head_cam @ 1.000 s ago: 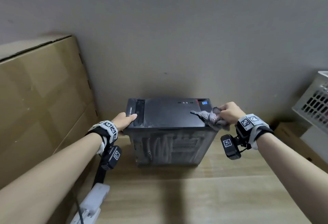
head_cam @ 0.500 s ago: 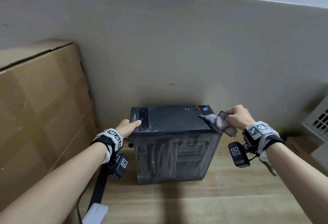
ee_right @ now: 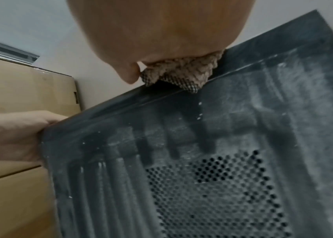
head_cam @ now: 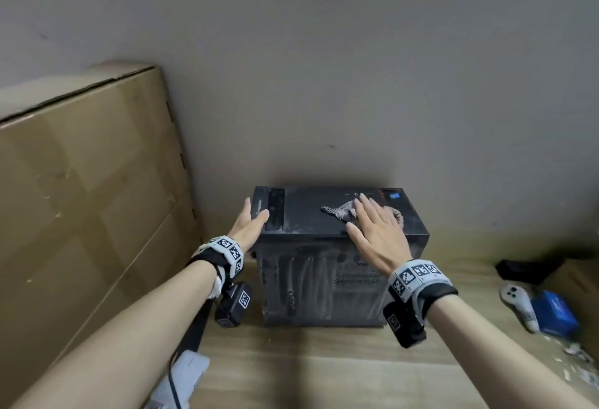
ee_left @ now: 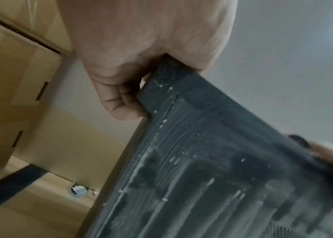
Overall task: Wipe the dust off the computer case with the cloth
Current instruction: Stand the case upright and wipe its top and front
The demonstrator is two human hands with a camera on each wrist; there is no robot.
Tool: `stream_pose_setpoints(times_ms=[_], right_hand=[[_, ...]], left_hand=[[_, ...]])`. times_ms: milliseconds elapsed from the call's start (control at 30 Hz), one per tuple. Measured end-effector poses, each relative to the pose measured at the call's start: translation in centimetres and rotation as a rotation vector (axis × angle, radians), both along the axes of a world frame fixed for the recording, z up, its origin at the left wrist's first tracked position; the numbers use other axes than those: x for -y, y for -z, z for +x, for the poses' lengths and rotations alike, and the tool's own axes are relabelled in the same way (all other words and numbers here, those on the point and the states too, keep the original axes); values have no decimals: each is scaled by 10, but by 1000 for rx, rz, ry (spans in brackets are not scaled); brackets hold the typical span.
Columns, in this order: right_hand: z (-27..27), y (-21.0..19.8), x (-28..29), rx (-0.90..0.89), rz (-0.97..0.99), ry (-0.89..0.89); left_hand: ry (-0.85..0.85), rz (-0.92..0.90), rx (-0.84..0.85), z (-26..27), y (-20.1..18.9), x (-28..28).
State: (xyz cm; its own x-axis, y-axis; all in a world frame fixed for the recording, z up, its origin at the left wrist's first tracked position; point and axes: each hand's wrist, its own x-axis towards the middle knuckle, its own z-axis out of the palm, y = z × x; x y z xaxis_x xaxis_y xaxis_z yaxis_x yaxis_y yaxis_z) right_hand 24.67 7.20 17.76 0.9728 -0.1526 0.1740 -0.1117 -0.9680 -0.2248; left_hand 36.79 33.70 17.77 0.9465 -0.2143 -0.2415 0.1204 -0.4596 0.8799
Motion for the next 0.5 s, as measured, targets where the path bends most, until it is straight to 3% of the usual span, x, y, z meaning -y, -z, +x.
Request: stream_pose_setpoints(times_ms=[100,333,500], right_hand=[[9,1,-26,33,-8,-71],[33,-3,-139,81,-6,-332],[39,-5,-111,28,-2,-390]], left_hand=[[11,-90,73,-1,11,1],[-28,-115,153,4,20,-2],[60,-92,219,4,13,-2]])
